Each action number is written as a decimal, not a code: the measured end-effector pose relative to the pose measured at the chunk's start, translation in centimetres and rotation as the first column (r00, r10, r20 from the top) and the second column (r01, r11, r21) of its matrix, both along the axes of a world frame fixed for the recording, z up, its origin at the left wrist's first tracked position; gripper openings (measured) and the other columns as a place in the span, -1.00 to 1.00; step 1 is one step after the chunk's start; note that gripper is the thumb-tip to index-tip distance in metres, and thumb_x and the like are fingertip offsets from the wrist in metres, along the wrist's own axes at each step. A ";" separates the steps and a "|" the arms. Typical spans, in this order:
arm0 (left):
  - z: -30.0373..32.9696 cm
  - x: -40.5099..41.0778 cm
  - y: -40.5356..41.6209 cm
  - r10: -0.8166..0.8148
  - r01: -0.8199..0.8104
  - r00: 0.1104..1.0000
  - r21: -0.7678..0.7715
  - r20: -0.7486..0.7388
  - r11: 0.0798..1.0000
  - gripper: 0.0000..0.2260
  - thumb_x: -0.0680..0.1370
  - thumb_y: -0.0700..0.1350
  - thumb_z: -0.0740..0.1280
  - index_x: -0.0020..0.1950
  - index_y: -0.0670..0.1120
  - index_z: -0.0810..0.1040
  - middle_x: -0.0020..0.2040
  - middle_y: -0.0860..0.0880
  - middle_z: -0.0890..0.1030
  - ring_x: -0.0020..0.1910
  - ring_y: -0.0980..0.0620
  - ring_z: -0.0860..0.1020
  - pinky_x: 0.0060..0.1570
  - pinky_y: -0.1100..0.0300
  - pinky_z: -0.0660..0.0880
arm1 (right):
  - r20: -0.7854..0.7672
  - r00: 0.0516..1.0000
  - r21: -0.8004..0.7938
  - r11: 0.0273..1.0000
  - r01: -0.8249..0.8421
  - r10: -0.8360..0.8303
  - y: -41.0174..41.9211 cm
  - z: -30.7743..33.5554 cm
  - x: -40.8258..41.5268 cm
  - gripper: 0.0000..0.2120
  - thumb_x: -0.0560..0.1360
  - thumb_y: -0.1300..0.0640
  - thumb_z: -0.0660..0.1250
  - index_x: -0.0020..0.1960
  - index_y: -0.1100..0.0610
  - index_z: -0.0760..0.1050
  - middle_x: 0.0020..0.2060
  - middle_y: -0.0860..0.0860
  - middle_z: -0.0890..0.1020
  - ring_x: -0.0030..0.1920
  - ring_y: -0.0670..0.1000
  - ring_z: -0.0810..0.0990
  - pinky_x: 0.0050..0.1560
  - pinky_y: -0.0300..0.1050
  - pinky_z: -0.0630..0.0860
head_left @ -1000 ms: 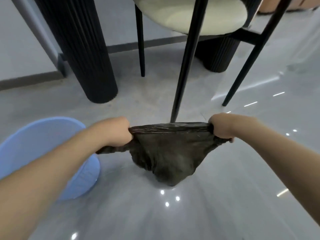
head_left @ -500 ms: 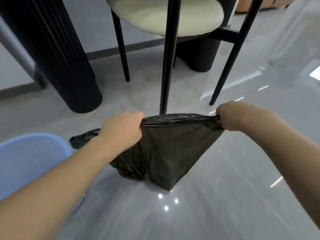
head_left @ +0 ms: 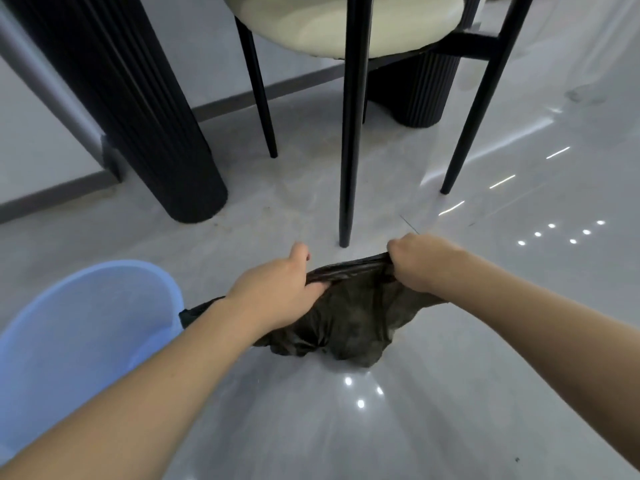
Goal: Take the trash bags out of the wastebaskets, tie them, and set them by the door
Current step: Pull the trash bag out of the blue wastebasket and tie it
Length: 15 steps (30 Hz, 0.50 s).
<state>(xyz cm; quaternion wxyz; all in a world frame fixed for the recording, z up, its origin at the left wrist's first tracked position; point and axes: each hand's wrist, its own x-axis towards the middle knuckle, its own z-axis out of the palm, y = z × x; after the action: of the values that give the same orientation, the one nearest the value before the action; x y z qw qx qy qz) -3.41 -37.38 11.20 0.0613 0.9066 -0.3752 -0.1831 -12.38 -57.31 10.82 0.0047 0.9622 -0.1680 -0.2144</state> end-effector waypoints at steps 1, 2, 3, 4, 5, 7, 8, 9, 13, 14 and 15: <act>-0.7 -0.6 0.4 0.064 -0.060 0.994 0.051 -0.088 0.997 -0.35 0.48 0.39 0.17 0.40 0.02 0.18 -0.01 0.03 0.58 -0.10 -0.01 0.55 -0.11 0.04 0.51 | -0.056 0.998 0.021 1.000 0.016 -0.015 0.6 -1.0 -0.4 -0.74 0.59 0.09 0.09 0.11 0.19 0.48 0.09 0.13 0.58 -0.02 0.14 0.54 -0.11 -0.06 0.43; -1.6 -1.2 0.9 0.138 -0.122 0.977 0.108 -0.163 0.987 -0.21 0.38 0.47 0.20 0.44 0.04 0.13 0.11 0.02 0.57 -0.01 -0.03 0.56 -0.04 0.05 0.51 | -0.123 0.991 0.054 0.997 0.054 -0.047 1.3 -2.1 -1.0 -0.65 0.59 -0.02 0.08 0.16 0.16 0.50 0.11 0.11 0.58 0.01 0.13 0.54 -0.06 -0.07 0.43; -2.4 -1.8 1.3 0.178 -0.142 0.964 0.184 -0.196 0.973 -0.07 0.28 0.52 0.24 0.48 0.05 0.08 0.20 0.01 0.55 0.06 -0.05 0.55 -0.01 0.07 0.51 | -0.204 0.976 0.079 0.992 0.097 -0.079 1.7 -2.8 -1.5 -0.56 0.58 -0.13 0.06 0.20 0.14 0.51 0.15 0.10 0.57 0.06 0.13 0.53 0.01 -0.06 0.42; -3.5 -2.6 2.0 0.190 -0.125 0.960 0.290 -0.205 0.949 0.03 0.20 0.54 0.29 0.50 0.05 0.04 0.21 0.02 0.56 0.08 -0.06 0.55 -0.02 0.08 0.50 | -0.297 0.950 0.112 0.985 0.134 -0.096 2.2 -4.1 -2.2 -0.48 0.56 -0.22 0.03 0.24 0.12 0.50 0.20 0.10 0.56 0.13 0.13 0.52 0.07 -0.05 0.40; -4.7 -3.4 2.5 0.192 -0.106 0.963 0.391 -0.187 0.914 0.10 0.17 0.51 0.33 0.52 0.03 -0.01 0.16 0.03 0.57 0.05 -0.05 0.56 -0.06 0.10 0.49 | -0.376 0.921 0.148 0.975 0.167 -0.101 2.3 -5.2 -2.8 -0.42 0.55 -0.28 0.00 0.27 0.10 0.50 0.24 0.10 0.54 0.19 0.13 0.51 0.11 -0.04 0.38; -7.2 -4.2 3.1 0.211 -0.126 0.972 0.520 -0.107 0.845 0.13 0.25 0.35 0.41 0.56 -0.08 -0.17 0.08 0.01 0.58 -0.04 -0.04 0.56 -0.13 0.13 0.45 | -0.521 0.845 0.260 0.920 0.293 -0.122 2.2 -7.1 -3.9 -0.42 0.53 -0.32 0.00 0.19 0.07 0.52 0.19 0.09 0.59 0.12 0.14 0.54 0.05 -0.03 0.39; -8.1 -4.5 3.0 0.231 -0.160 0.971 0.557 -0.059 0.815 0.07 0.34 0.22 0.41 0.56 -0.14 -0.20 0.12 -0.02 0.58 0.00 -0.05 0.56 -0.12 0.12 0.44 | -0.593 0.793 0.328 0.860 0.392 -0.136 2.1 -8.0 -4.2 -0.47 0.52 -0.32 0.03 0.08 0.09 0.52 0.07 0.10 0.64 -0.02 0.15 0.57 -0.05 -0.06 0.43; -9.0 -4.7 3.0 0.255 -0.191 0.967 0.587 -0.027 0.787 -0.06 0.42 0.09 0.39 0.57 -0.18 -0.12 0.18 -0.06 0.57 0.07 -0.07 0.56 -0.06 0.12 0.43 | -0.656 0.740 0.380 0.784 0.490 -0.144 2.0 -8.8 -4.5 -0.50 0.53 -0.30 0.08 -0.01 0.11 0.50 -0.10 0.11 0.68 -0.16 0.13 0.56 -0.18 -0.11 0.44; -11.6 -4.8 3.6 0.328 -0.222 0.942 0.603 -0.069 0.766 -0.74 0.51 -0.09 0.30 0.18 -0.07 0.58 0.09 -0.06 0.61 0.06 -0.07 0.57 -0.06 0.15 0.44 | -0.782 0.617 0.453 0.597 0.662 -0.092 1.7 -10.8 -4.8 -0.67 0.54 -0.15 0.19 -0.13 0.10 0.52 -0.53 -0.03 0.31 -0.54 -0.05 0.26 -0.52 -0.31 0.19; -11.9 -4.9 4.0 0.322 -0.222 0.945 0.590 -0.067 0.776 -0.75 0.51 -0.08 0.29 0.16 -0.08 0.58 0.08 -0.07 0.60 0.06 -0.08 0.56 -0.02 0.13 0.44 | -0.813 0.582 0.464 0.569 0.679 -0.031 1.6 -10.8 -4.6 -0.73 0.54 -0.09 0.20 -0.13 0.08 0.54 -0.56 -0.06 0.25 -0.56 -0.07 0.21 -0.53 -0.31 0.14; -12.1 -4.8 4.3 0.296 -0.220 0.954 0.575 -0.041 0.788 -0.73 0.52 -0.08 0.26 0.18 -0.09 0.57 0.12 -0.09 0.56 0.11 -0.09 0.53 0.05 0.11 0.44 | -0.835 0.549 0.475 0.546 0.690 0.033 1.4 -10.5 -4.4 -0.77 0.53 -0.05 0.21 -0.10 0.07 0.55 -0.58 -0.07 0.22 -0.56 -0.08 0.19 -0.53 -0.30 0.11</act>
<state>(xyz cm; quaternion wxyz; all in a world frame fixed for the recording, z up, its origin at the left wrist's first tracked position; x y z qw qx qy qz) -8.20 -33.05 -0.90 -0.1607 0.9128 -0.1718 -0.3339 -16.77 -55.90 0.34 -0.3806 0.6163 -0.2411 -0.6459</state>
